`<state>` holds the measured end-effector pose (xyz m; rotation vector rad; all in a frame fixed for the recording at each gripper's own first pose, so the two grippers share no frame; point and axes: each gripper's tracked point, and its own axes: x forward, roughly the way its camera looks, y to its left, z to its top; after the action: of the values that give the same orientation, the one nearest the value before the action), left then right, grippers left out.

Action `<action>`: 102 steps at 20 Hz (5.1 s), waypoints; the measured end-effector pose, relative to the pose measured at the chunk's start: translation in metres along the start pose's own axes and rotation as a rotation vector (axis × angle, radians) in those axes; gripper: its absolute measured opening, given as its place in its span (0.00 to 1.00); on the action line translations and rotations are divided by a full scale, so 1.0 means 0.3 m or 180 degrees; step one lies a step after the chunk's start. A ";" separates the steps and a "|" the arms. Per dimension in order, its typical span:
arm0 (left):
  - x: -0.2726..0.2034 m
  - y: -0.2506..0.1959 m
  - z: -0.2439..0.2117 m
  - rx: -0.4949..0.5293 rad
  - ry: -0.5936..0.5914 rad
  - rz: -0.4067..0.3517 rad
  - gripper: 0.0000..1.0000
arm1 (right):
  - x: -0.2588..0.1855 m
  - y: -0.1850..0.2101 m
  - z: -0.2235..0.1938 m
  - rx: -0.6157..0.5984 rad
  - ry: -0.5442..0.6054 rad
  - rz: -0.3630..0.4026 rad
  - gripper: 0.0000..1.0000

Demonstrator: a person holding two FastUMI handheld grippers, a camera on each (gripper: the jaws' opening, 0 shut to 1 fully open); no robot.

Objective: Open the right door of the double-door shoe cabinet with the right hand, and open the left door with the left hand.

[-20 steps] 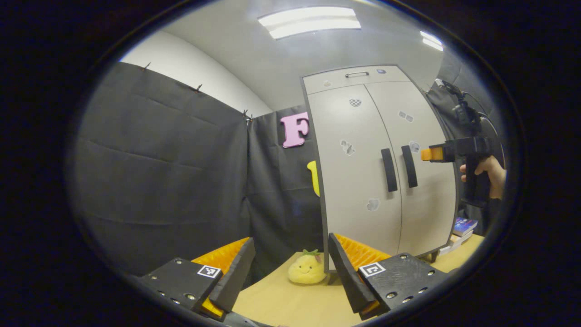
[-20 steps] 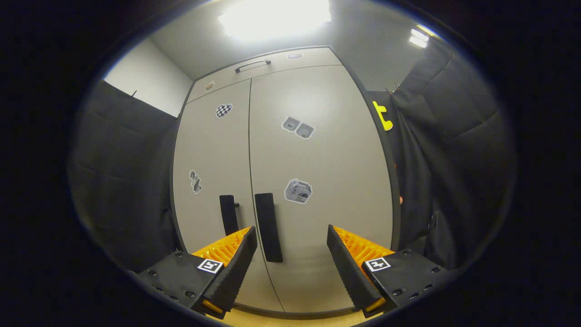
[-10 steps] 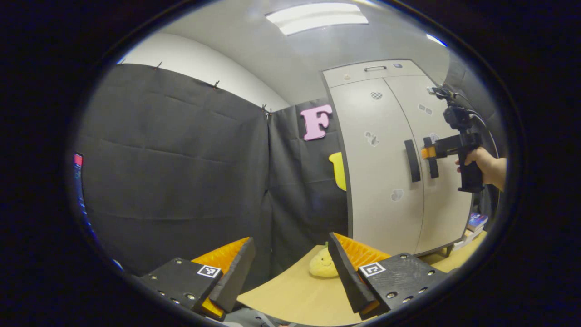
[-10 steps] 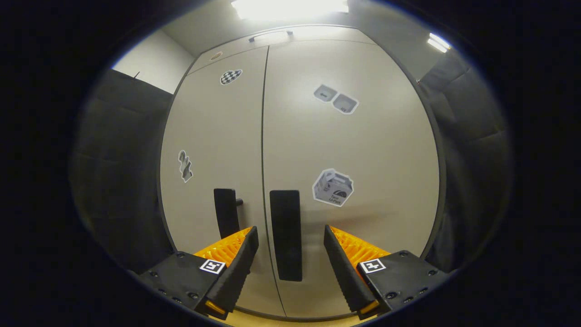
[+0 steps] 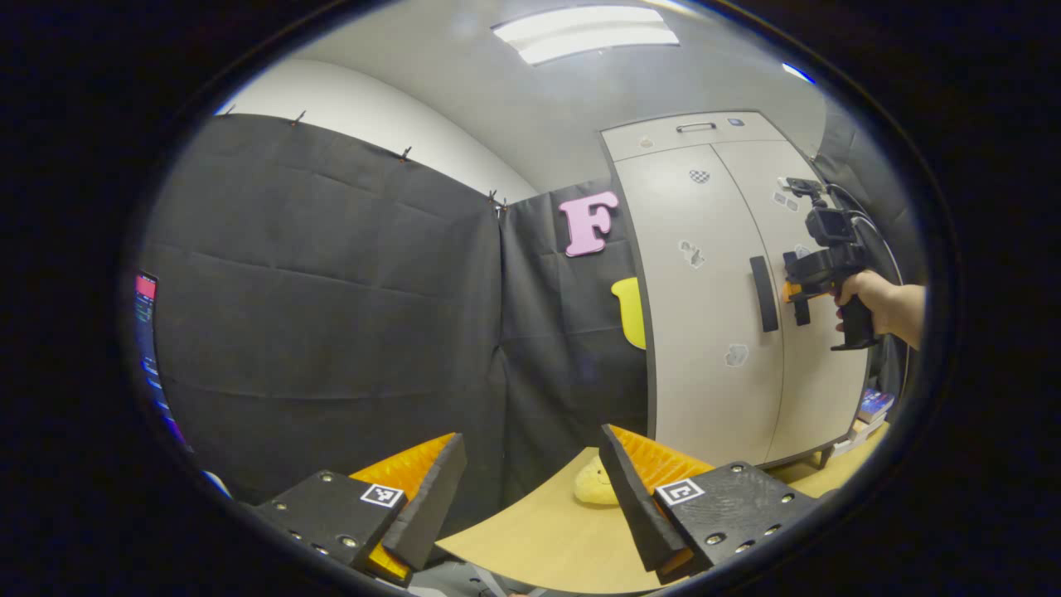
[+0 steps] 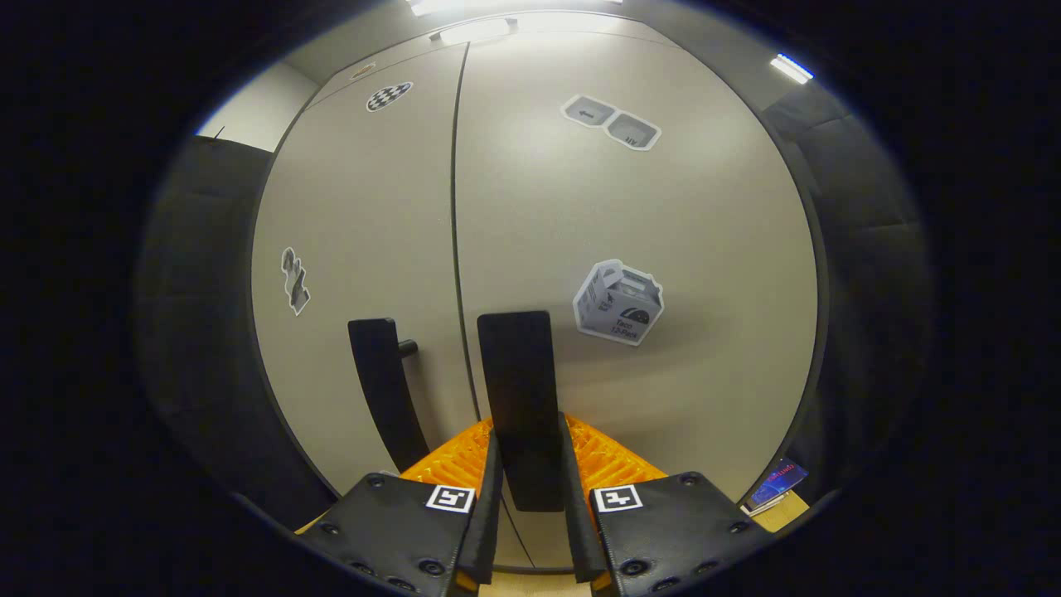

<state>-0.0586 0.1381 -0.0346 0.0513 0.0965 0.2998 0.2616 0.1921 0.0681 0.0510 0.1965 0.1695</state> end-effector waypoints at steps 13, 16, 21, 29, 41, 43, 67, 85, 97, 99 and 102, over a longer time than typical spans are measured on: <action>0.021 -0.146 0.038 -0.0109 -0.0095 -0.0420 0.94 | -0.191 -0.024 -0.019 0.0083 0.0230 0.0465 0.16; 0.037 -0.227 0.053 -0.0144 -0.0114 -0.0604 0.94 | -0.248 -0.038 -0.016 0.0130 0.0262 0.0555 0.16; 0.041 -0.365 0.083 -0.0176 -0.0184 -0.0915 0.94 | -0.370 -0.108 -0.028 0.0200 0.0308 0.0672 0.16; 0.058 -0.560 0.084 -0.0252 -0.0190 -0.1288 0.94 | -0.556 -0.278 -0.029 0.0200 0.0330 0.0690 0.16; 0.074 -0.842 0.097 -0.0286 -0.0182 -0.1723 0.94 | -0.702 -0.583 -0.030 0.0128 0.0213 0.0467 0.15; 0.086 -0.883 0.106 -0.0287 -0.0192 -0.1779 0.94 | -0.709 -0.662 -0.028 0.0142 0.0172 0.0321 0.11; 0.563 -1.238 0.328 -0.0270 -0.0038 -0.1944 0.94 | -1.036 -1.090 -0.260 0.0065 0.0099 -0.0786 0.98; 0.733 -1.368 0.351 -0.0146 0.0208 -0.1897 0.31 | -1.064 -1.132 -0.399 0.0087 0.0375 -0.0874 0.98; 0.612 -1.195 0.354 -0.0282 0.0303 -0.2158 0.18 | -1.021 -0.945 -0.305 -0.0098 0.0161 -0.0403 0.98; 0.595 -1.154 0.355 -0.0263 0.0326 -0.2146 0.19 | -1.023 -0.907 -0.297 -0.0118 0.0136 -0.0331 0.98; 0.573 -1.077 0.351 -0.0237 0.0327 -0.2100 0.19 | -1.016 -0.860 -0.289 -0.0146 0.0113 -0.0252 0.98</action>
<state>0.2102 -0.1228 0.0341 -0.0705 0.1972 -0.3538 -0.0082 -0.1116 0.0237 -0.0055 0.2297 0.0959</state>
